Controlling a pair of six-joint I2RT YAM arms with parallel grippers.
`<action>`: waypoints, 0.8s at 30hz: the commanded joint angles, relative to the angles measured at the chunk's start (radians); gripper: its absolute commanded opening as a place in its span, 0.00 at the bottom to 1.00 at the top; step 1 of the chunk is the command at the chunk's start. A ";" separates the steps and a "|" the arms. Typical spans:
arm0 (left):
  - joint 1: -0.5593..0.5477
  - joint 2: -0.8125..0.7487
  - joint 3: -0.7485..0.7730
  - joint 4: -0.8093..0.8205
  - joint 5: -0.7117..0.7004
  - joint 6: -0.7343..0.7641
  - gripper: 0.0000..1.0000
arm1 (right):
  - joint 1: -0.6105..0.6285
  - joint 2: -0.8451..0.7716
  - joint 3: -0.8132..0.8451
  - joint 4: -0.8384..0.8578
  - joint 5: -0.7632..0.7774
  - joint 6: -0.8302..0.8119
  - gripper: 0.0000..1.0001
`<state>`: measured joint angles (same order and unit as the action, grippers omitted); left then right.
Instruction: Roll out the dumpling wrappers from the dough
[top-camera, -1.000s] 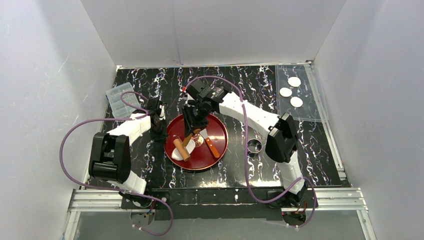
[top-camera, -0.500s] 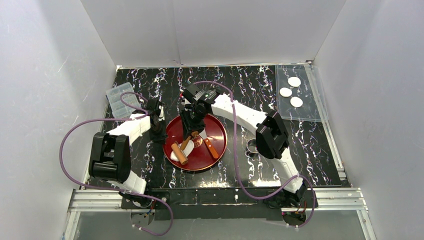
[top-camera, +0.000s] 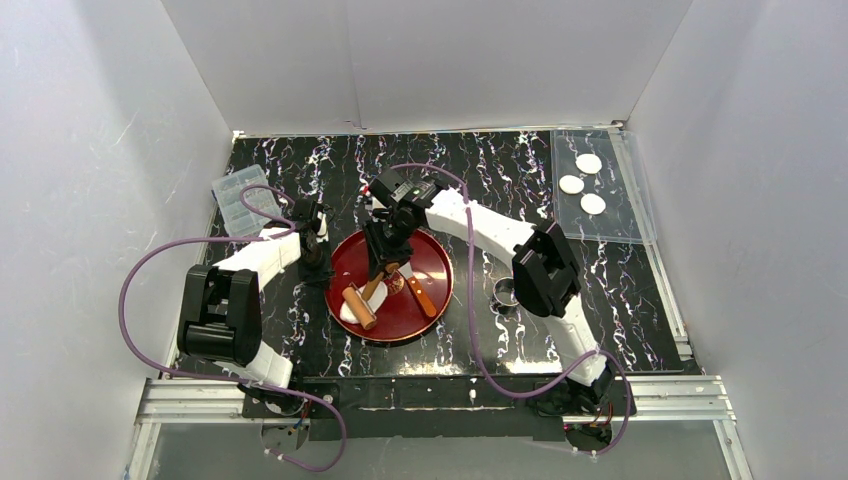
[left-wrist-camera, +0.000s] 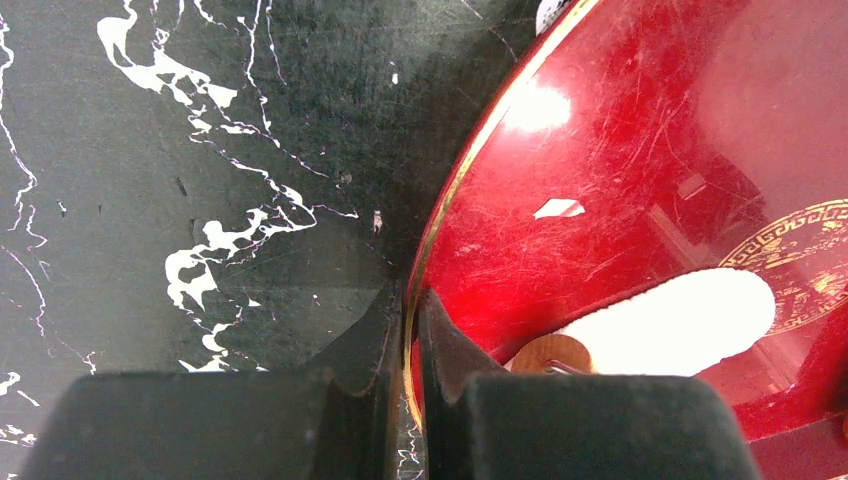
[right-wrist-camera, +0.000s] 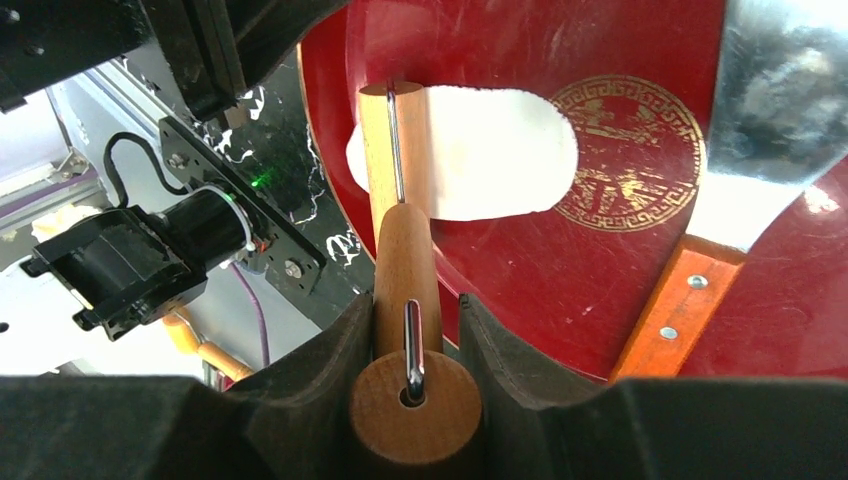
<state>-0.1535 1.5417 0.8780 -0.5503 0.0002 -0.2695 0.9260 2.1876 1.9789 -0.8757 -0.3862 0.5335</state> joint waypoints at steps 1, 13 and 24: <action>0.000 -0.035 0.003 0.002 -0.046 0.006 0.00 | -0.038 -0.024 -0.086 -0.058 0.233 -0.091 0.01; 0.000 -0.035 0.004 0.006 -0.049 0.009 0.00 | -0.022 -0.015 -0.018 -0.105 0.301 -0.113 0.01; 0.001 -0.036 0.000 0.006 -0.049 0.009 0.00 | 0.057 0.055 0.141 -0.043 0.132 -0.021 0.01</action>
<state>-0.1532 1.5414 0.8772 -0.5510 -0.0021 -0.2684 0.9897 2.2242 2.1178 -0.9531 -0.2581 0.4919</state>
